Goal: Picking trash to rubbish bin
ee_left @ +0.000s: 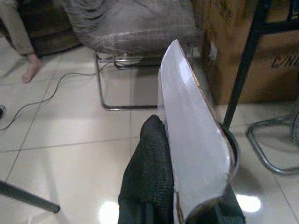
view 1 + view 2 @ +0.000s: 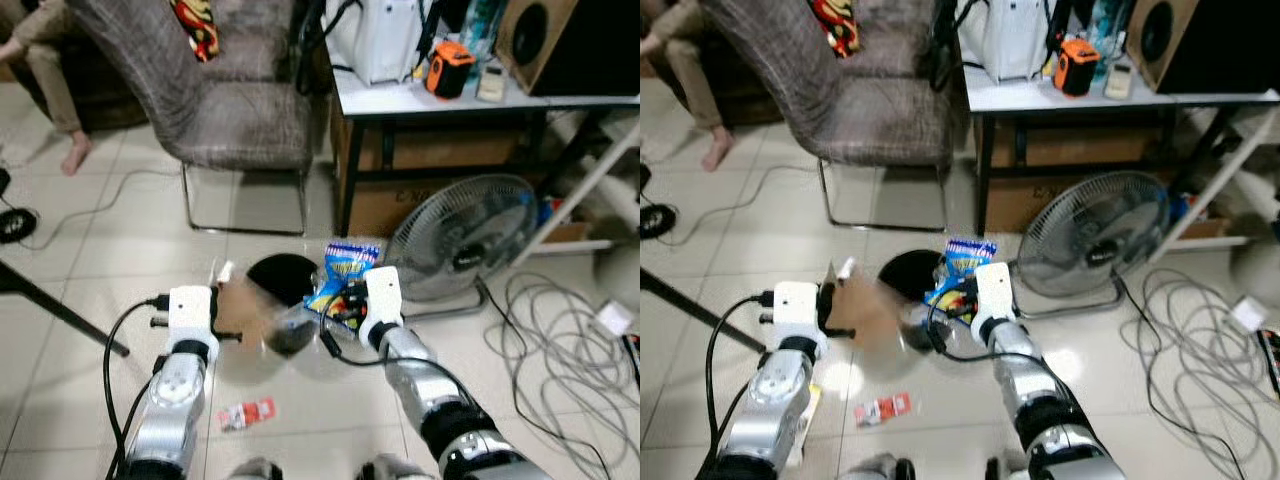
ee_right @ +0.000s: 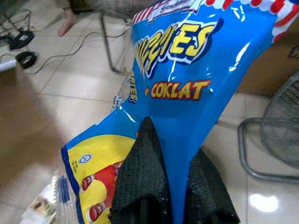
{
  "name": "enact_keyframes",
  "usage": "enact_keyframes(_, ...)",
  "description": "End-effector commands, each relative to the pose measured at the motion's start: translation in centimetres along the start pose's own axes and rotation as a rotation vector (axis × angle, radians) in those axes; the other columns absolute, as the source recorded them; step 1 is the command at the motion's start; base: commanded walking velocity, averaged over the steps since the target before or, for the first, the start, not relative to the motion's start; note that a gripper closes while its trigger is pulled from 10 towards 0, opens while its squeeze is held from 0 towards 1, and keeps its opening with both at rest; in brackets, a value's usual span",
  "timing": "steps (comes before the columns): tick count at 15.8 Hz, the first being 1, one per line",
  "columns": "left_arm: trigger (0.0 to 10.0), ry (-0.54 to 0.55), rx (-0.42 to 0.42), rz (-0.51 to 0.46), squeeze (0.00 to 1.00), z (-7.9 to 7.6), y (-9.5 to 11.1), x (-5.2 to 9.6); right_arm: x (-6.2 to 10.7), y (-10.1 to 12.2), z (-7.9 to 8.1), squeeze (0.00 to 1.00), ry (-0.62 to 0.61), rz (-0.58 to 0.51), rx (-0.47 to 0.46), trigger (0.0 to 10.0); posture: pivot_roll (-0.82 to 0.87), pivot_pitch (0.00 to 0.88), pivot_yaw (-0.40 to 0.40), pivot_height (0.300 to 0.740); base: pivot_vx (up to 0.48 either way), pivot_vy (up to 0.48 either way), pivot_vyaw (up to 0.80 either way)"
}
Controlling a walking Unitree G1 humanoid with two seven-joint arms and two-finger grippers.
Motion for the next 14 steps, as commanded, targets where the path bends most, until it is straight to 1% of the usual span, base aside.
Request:
enact_keyframes(1, 10.0, -0.02, 0.001, 0.003, 0.0, -0.98, -0.18, 0.01, 0.28, -0.45, -1.03, 0.0, -0.023, 0.015, 0.002, 0.0, -0.06, 0.154, -0.002, 0.74, 0.394, 0.0, 0.0)
enact_keyframes(12, 10.0, -0.016, -0.009, 0.005, 0.0, -0.79, -0.21, -0.04, 0.23, -0.56, -0.79, 0.0, -0.015, 0.022, -0.006, 0.0, -0.06, 0.151, 0.0, 0.74, 0.378, 0.0, 0.0)
enact_keyframes(13, 10.0, -0.013, -0.008, 0.005, 0.0, -0.76, -0.21, -0.05, 0.22, -0.58, -0.78, 0.0, -0.015, 0.024, -0.007, 0.0, -0.06, 0.151, 0.0, 0.74, 0.33, 0.0, 0.0)
enact_keyframes(14, 10.0, -0.009, -0.005, 0.008, 0.0, -0.72, -0.25, -0.06, 0.22, -0.6, -0.78, 0.0, -0.014, 0.025, -0.008, 0.0, -0.06, 0.151, 0.0, 0.74, 0.0, 0.0, 0.0)
Point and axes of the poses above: a point about 5 cm out from each wrist's last joint towards the gripper, its own x axis pointing back from the gripper into the wrist, its own y axis along the axis of the wrist's last joint, z = x × y, the point moved 3 cm from there along -x, pointing out of the wrist towards the gripper, and after that the axes turned 8 degrees about x, right-handed, at the moved point
